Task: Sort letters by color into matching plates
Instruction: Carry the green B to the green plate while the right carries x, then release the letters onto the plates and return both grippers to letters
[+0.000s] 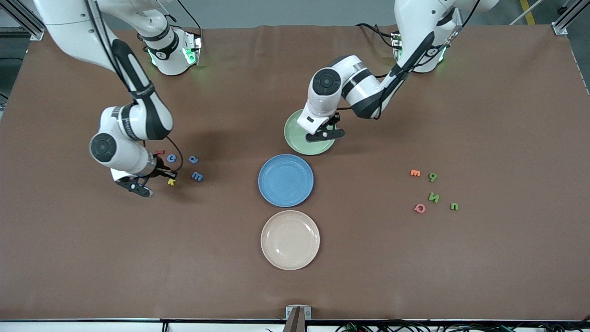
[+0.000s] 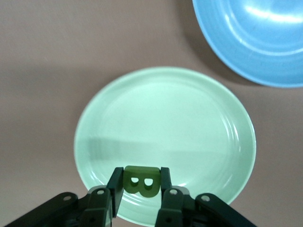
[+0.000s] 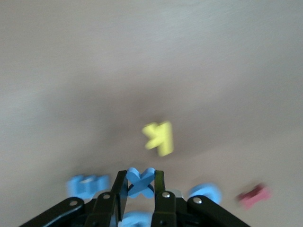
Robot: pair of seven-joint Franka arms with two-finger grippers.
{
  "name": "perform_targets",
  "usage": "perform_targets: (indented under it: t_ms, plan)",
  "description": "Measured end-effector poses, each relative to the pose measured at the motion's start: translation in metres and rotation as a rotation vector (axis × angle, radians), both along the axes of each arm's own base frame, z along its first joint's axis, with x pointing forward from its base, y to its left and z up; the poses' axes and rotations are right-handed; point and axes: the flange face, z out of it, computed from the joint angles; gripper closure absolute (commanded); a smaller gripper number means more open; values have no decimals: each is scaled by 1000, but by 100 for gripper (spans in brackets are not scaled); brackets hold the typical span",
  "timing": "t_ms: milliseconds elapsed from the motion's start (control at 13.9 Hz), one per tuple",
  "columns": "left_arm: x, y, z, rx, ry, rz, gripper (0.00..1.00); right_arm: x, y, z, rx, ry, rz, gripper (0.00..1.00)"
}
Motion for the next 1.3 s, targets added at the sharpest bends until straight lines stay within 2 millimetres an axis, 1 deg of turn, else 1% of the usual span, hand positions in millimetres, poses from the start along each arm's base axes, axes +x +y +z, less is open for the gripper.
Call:
perform_targets:
  t_ms: [144, 288, 432, 576, 720, 792, 936, 1008, 1152, 1224, 1296]
  plan:
    - [-7, -5, -10, 6, 14, 32, 2, 6, 61, 22, -7, -29, -60, 100]
    - [-5, -4, -14, 13, 19, 81, 0, 3, 128, 40, -1, -59, -115, 100]
    - [2, 0, -12, 12, 13, 117, 0, -2, 187, 45, 16, -76, -168, 100]
    - [21, 9, -2, 3, -6, 156, 0, -1, 234, 41, 27, -86, -218, 100]
    - [54, 32, 13, 1, -60, 187, 0, 3, 271, 27, 31, -92, -260, 100]
    - [72, 47, 20, 6, -97, 197, 0, 6, 285, 18, 31, -95, -277, 100]
    - [103, 79, 30, 23, -155, 198, 0, 11, 304, 1, 29, -96, -301, 100]
    - [118, 97, 31, 31, -171, 190, 0, 13, 309, -7, 26, -95, -311, 100]
    - [147, 140, 31, 43, -188, 148, 0, 14, 315, -17, 22, -93, -319, 99]
    - [162, 165, 31, 49, -194, 114, 0, 14, 318, -20, 21, -92, -323, 93]
    - [176, 192, 31, 54, -199, 75, 0, 13, 320, -21, 21, -92, -326, 66]
